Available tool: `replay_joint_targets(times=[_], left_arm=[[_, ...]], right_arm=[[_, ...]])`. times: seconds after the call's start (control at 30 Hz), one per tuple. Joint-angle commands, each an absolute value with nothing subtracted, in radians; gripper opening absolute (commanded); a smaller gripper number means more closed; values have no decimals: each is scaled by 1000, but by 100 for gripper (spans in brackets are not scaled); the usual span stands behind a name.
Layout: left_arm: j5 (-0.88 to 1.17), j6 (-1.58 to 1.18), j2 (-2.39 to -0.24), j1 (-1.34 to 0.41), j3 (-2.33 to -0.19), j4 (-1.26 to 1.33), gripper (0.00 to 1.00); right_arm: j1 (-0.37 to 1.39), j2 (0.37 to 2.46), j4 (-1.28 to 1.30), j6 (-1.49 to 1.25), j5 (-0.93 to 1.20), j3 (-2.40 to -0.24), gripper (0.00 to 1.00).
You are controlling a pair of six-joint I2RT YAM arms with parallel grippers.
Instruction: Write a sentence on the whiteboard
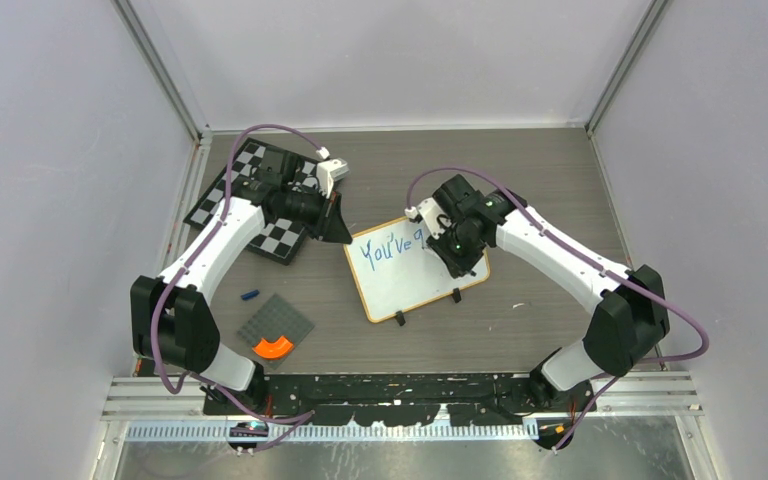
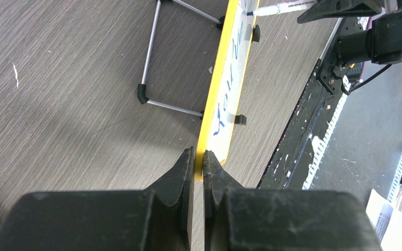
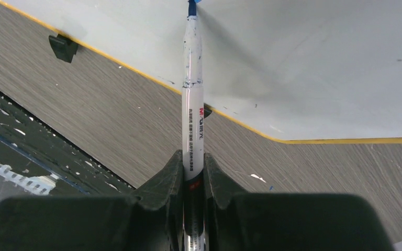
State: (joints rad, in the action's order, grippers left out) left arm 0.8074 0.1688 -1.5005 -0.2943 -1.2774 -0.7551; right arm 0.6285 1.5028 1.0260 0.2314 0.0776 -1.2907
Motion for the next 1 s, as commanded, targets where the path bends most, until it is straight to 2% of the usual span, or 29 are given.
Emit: replay_joint_targets(times=[0.0,0.27,0.47,0.97], left_arm=[[793,181,-1511,-312,-1267,-752,0],[791,182,-1505,-312,-1266,-754,0],[796,180,-1505,-311,-1266,-753,0],[793,178,-1512,-313,-1269,-751,0]], right_arm=[[658,1466,1010,211,89,-1288,0],[675,1482,1028,208,100,-1398,0],[640,1430,1028,214,79,-1384,0],[584,1466,1013,241,55,-1362,0]])
